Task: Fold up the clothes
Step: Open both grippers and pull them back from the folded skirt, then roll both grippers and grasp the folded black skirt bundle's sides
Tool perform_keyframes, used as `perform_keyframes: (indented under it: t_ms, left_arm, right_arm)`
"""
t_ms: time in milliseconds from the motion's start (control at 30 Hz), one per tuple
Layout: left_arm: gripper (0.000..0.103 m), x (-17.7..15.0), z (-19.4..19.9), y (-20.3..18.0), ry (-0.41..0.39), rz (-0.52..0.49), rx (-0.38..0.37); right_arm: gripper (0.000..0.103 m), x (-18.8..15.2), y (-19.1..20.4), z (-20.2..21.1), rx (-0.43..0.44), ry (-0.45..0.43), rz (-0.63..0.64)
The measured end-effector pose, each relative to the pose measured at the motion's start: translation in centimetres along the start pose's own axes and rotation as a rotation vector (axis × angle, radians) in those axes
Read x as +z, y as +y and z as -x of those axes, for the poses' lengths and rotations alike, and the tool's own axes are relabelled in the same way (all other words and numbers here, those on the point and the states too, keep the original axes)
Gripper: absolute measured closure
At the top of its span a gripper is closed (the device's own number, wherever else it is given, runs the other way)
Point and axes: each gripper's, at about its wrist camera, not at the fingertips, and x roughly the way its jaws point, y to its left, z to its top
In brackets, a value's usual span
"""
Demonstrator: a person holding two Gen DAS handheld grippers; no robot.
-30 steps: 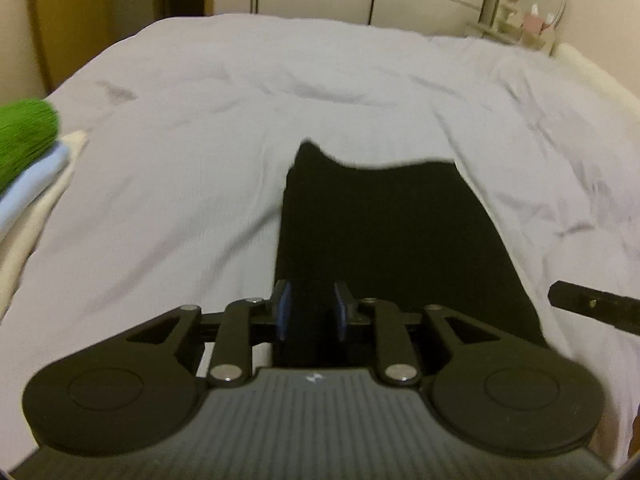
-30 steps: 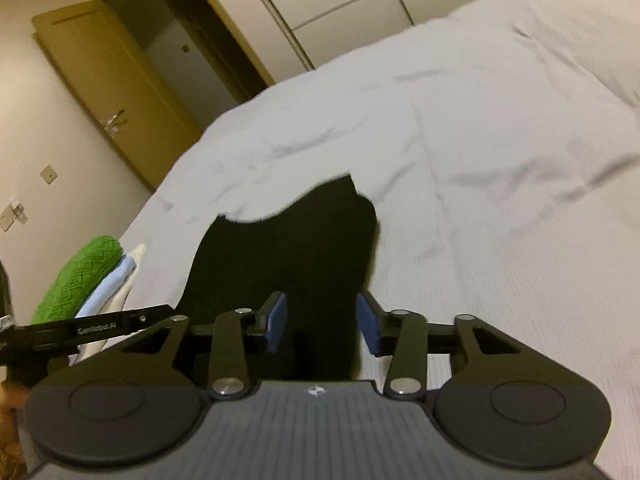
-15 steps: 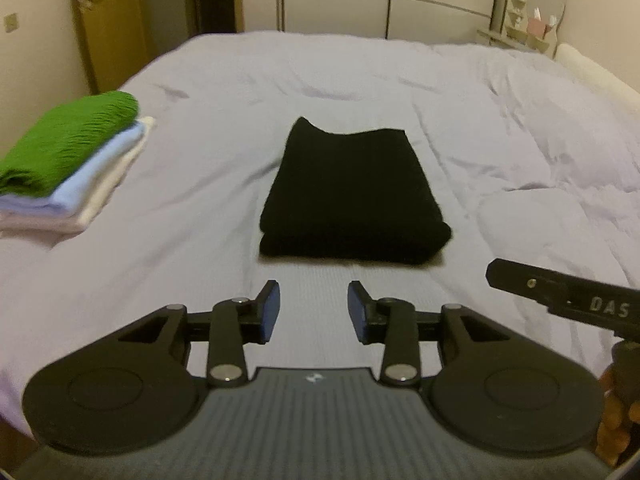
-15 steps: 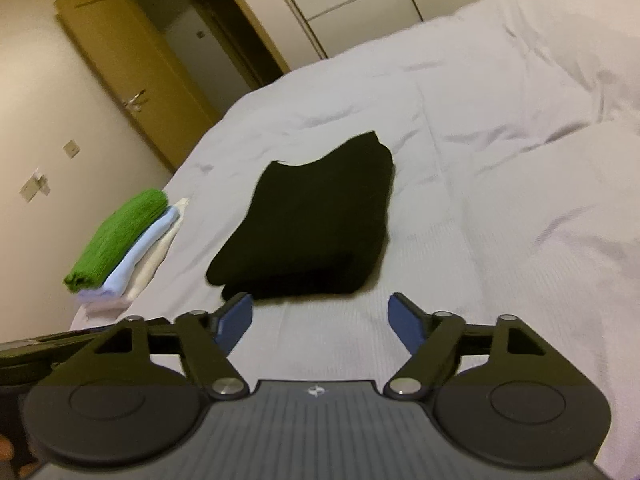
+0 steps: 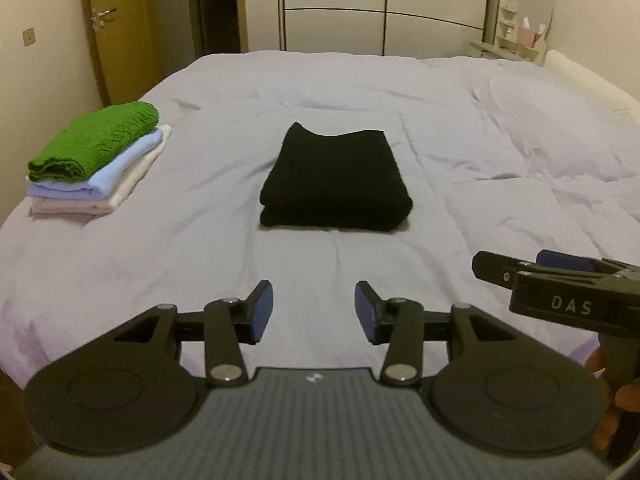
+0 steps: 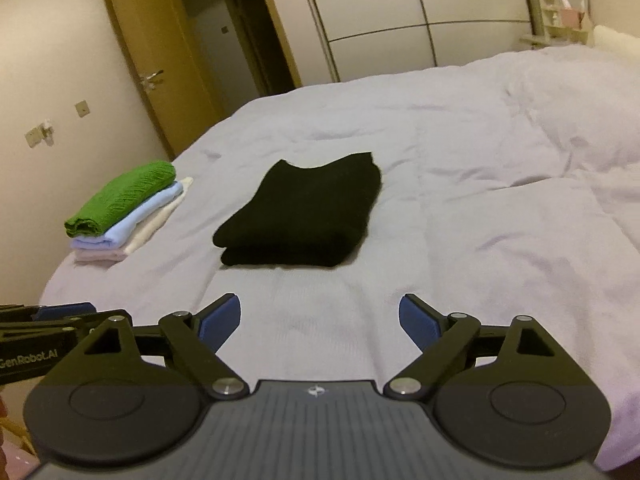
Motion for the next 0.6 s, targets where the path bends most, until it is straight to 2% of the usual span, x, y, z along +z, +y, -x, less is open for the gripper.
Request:
perform_keyframes:
  t_ms: [333,533,600]
  left_arm:
    - [0.061,-0.7,-1.9,2.4,0.038,0.046,-0.084]
    - [0.056,-0.4,-4.1,3.2,0.062,0.076,-0.124]
    - [0.056,-0.3,-5.0,4.0,0.072,0.101,-0.163]
  right_arm:
    - [0.014,-1.3,1.7,1.4,-0.081,0.002,0.034]
    - [0.014,-1.2,1.4,0.1,-0.107,0.029,0.04]
    - [0.014,-1.2,1.2,-0.7,-0.107,0.044,0.037]
